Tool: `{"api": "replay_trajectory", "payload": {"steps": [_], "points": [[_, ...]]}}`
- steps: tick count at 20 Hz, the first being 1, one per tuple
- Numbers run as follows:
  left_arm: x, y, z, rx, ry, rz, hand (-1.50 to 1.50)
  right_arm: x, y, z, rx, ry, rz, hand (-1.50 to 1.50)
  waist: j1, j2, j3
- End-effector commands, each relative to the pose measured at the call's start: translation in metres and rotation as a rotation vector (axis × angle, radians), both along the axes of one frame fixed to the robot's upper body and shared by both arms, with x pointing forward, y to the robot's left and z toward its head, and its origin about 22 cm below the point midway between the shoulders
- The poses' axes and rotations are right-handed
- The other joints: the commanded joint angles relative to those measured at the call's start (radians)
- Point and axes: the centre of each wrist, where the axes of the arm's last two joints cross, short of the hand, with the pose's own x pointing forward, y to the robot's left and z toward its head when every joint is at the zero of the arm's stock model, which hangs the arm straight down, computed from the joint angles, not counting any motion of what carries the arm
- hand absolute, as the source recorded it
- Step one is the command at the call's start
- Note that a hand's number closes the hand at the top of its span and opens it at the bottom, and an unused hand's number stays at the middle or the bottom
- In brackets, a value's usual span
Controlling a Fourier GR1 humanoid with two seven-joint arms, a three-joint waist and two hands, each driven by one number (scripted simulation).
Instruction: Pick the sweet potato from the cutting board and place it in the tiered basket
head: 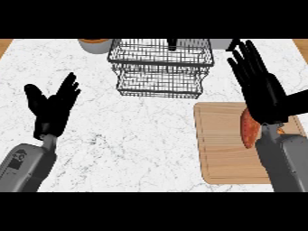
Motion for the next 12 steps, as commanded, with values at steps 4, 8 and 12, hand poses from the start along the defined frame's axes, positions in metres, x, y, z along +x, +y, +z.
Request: {"api": "replay_trajectory", "payload": {"steps": [4,8,12], "points": [[-0.017,-0.022,-0.012,0.026,-0.141,-0.181,0.0,0.028,-0.019,-0.024,-0.147,0.155,-0.386,-1.5,0.037,0.023,0.021],[-0.032,-0.046,-0.022,-0.003,-0.163,-0.32,0.0,0.028,-0.059,-0.059,-0.318,0.363,-0.664,-1.5,0.049,0.029,0.021],[-0.027,-0.026,-0.033,0.006,-0.168,-0.292,0.0,0.038,0.004,-0.079,-0.234,0.176,-0.666,-1.5,0.022,0.019,0.024]]}}
